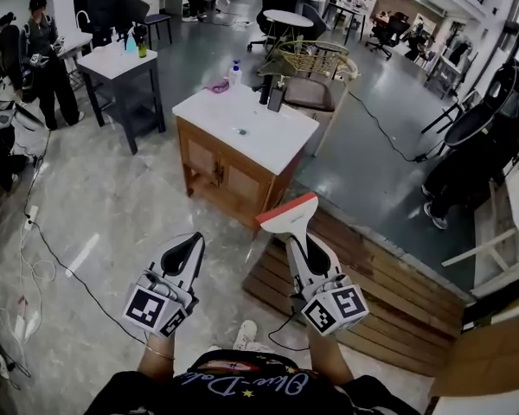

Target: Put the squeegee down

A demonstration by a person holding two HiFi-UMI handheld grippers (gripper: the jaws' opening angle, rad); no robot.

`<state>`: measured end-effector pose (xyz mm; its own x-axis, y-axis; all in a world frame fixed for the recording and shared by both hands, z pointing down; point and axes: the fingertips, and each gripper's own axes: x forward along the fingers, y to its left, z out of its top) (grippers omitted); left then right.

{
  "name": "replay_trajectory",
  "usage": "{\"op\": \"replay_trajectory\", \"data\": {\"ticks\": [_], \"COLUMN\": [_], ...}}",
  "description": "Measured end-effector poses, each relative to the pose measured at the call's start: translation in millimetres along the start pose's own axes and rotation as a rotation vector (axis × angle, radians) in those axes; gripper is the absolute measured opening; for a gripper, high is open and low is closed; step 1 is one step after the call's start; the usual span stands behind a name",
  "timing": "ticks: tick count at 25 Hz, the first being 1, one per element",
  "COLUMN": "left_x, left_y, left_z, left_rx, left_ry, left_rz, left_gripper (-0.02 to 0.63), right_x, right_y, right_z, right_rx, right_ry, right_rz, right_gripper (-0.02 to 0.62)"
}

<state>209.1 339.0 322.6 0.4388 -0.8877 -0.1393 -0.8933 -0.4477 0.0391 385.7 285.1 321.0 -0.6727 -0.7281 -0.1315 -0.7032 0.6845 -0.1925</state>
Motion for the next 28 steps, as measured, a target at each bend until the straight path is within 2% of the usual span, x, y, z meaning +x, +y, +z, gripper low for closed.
{"op": "replay_trajectory", "data": {"ticks": [10, 20, 28], "left_x": [32.9, 66.3, 72.5], "left_y": [7.3, 9.1, 9.1], "left_z": [-4.0, -4.8, -8.6], "left_rx": [0.031, 0.062, 0.067], "left_ry": [0.052, 0.064, 0.085], "left_rz": [0.010, 0.018, 0.064], "left_gripper": [-0.006, -0.006, -0.006], "right_x": [31.0, 49.3, 57.2], "right_y": [-22.5, -51.8, -61.3], "right_z": [3.7, 2.9, 1.4], "right_rx": [0.040, 0.089, 0.115], "right_ry": [-0.025, -0.053, -0.055], "right_rz": [0.047, 0.062, 0.099], "right_gripper": [0.117, 0.117, 0.117]}}
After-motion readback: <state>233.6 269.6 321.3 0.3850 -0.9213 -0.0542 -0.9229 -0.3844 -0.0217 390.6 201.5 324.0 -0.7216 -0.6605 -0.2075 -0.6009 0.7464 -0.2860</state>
